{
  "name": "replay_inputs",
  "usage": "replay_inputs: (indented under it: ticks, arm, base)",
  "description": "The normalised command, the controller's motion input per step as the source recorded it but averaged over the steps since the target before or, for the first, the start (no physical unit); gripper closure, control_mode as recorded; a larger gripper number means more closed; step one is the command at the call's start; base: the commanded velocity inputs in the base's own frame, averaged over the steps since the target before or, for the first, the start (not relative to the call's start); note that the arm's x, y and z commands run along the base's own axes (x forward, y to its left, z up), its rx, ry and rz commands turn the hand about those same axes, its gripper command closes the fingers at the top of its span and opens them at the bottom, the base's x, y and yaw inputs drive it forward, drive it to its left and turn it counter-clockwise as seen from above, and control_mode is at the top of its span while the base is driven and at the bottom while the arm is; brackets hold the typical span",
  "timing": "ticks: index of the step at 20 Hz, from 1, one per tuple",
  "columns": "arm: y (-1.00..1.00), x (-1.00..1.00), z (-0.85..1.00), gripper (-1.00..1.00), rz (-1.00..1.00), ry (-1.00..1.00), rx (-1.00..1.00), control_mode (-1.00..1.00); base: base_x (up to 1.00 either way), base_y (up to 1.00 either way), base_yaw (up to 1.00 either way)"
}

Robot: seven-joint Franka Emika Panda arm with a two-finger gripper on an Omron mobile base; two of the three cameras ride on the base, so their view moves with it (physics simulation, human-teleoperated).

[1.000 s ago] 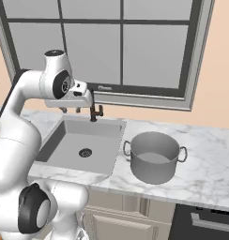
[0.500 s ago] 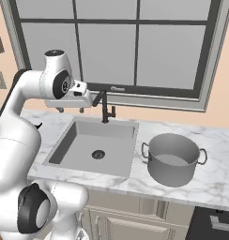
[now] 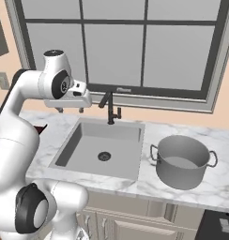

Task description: Pick up all produce items and place them in the sink. Turn on the sink faucet to wash them. Then turn the sink off and put them in the tray.

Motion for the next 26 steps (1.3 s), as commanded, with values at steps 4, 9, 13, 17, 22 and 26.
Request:
replay_inputs:
  ticks: [4, 9, 13, 17, 22, 26]
  arm:
    - [0.00, 0.00, 0.00, -1.00, 0.00, 0.00, 0.00, 1.00]
    - [0.00, 0.00, 0.00, -1.00, 0.00, 0.00, 0.00, 1.00]
    - [0.00, 0.00, 0.00, -1.00, 0.00, 0.00, 0.00, 1.00]
    - [0.00, 0.00, 0.00, -1.00, 0.00, 0.00, 0.00, 1.00]
    - [0.05, -0.12, 0.00, -1.00, 0.00, 0.00, 0.00, -1.00]
    - [0.50, -0.39, -0.08, -1.00, 0.02, 0.00, -0.03, -1.00]
  base:
    - [0.35, 0.01, 0.00]
    - [0.41, 0.02, 0.00]
    - [0.42, 0.00, 0.00]
    - [0.20, 0.00, 0.00]
    - [0.00, 0.00, 0.00]
    - [0.00, 0.00, 0.00]
